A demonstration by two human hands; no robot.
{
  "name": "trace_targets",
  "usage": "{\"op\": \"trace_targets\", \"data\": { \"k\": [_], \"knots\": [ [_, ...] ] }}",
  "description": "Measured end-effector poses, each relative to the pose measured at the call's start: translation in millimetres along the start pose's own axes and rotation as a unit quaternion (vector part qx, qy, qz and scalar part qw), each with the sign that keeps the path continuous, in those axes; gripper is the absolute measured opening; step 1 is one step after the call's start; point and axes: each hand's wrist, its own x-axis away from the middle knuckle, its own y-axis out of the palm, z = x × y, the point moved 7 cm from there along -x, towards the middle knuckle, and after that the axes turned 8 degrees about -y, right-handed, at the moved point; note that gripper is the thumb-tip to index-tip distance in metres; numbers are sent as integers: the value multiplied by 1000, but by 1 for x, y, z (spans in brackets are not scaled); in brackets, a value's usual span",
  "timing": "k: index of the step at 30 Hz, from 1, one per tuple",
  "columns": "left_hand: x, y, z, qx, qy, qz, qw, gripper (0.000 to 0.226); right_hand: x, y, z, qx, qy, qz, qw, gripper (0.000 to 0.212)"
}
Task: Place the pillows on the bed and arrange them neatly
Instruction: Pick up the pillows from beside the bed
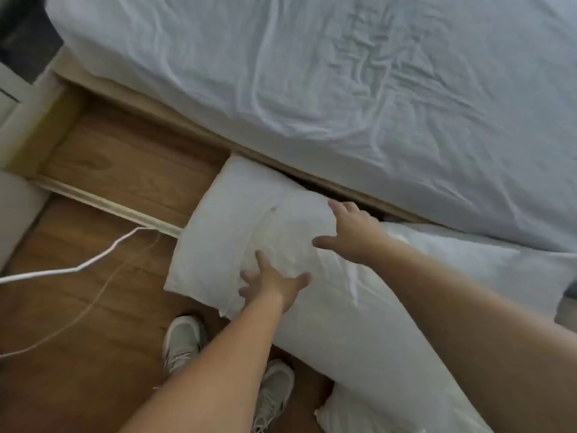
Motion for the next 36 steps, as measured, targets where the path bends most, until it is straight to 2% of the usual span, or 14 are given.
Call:
{"op": "trace_targets", "data": {
  "k": [3,7,9,12,14,17,19,20,21,24,25,28,31,36],
  "knots": [
    [-46,0,18,-174,81,133,972,138,-54,38,9,74,-7,-2,997,116],
    [-69,5,26,-177,121,200,956,136,-72,87,51,91,83,-18,992,140],
    [-71,-4,30,-162,165,260,938,114,-71,96,64,80,109,11,991,136],
    [-69,-16,16,-102,190,329,919,86,-78,108,68,88,99,55,990,109],
    [-66,-17,-21,-35,96,349,932,86,-83,109,70,76,106,66,989,92],
    [-80,16,-84,205,-154,186,948,113,-87,105,73,54,105,75,990,77],
    [-97,49,-88,453,-189,26,871,127,-87,99,71,46,85,84,992,63],
    [-99,57,-82,513,-184,-25,838,125,-85,94,69,41,77,92,992,57],
    [-100,60,-78,530,-181,-50,827,111,-81,88,66,40,71,100,992,52],
    [-84,44,-80,499,-175,-7,849,30,-60,60,43,65,28,116,991,45],
    [-73,40,-81,497,-178,-3,849,21,-49,47,32,79,11,120,990,44],
    [-25,27,-81,520,-181,-45,834,14,-6,0,1,109,-13,110,988,42],
    [42,-2,-63,536,-175,-50,825,28,43,-71,-30,125,-18,102,987,44],
    [166,-81,49,575,-99,-71,809,24,99,-263,-75,185,-33,147,971,39]
  ]
}}
